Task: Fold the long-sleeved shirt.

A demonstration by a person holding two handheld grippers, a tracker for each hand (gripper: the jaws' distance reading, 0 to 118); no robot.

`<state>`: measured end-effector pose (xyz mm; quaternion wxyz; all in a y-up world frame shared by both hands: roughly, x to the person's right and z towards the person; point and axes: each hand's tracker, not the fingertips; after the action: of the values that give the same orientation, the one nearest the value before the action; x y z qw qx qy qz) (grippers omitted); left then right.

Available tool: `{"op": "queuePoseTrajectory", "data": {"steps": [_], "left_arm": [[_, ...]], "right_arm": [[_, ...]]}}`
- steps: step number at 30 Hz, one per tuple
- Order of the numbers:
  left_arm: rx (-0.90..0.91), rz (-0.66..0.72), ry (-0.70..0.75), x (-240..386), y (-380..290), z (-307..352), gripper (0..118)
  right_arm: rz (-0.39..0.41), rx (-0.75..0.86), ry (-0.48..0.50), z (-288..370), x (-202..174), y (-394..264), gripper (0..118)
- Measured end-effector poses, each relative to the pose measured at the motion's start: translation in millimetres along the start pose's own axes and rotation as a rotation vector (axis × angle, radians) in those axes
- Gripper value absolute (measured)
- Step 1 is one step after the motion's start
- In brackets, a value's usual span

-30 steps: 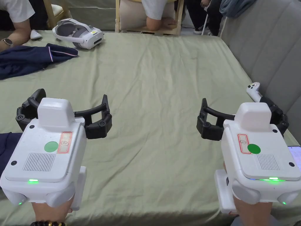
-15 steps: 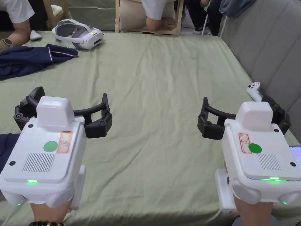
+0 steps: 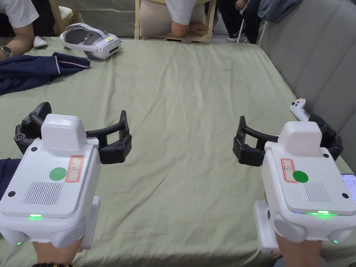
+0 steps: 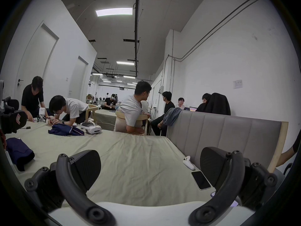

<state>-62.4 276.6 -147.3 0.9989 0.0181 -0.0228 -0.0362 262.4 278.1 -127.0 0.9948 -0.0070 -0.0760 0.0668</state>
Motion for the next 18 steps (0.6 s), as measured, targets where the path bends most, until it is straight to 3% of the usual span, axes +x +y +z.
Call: {"op": "queuePoseTrajectory", "data": {"steps": [18], "left_arm": [[0.007, -0.007, 0.005, 0.5, 2.7, 2.0, 111]], "right_arm": [[0.014, 0.007, 0.003, 1.7, -3.6, -0.2, 118]]}}
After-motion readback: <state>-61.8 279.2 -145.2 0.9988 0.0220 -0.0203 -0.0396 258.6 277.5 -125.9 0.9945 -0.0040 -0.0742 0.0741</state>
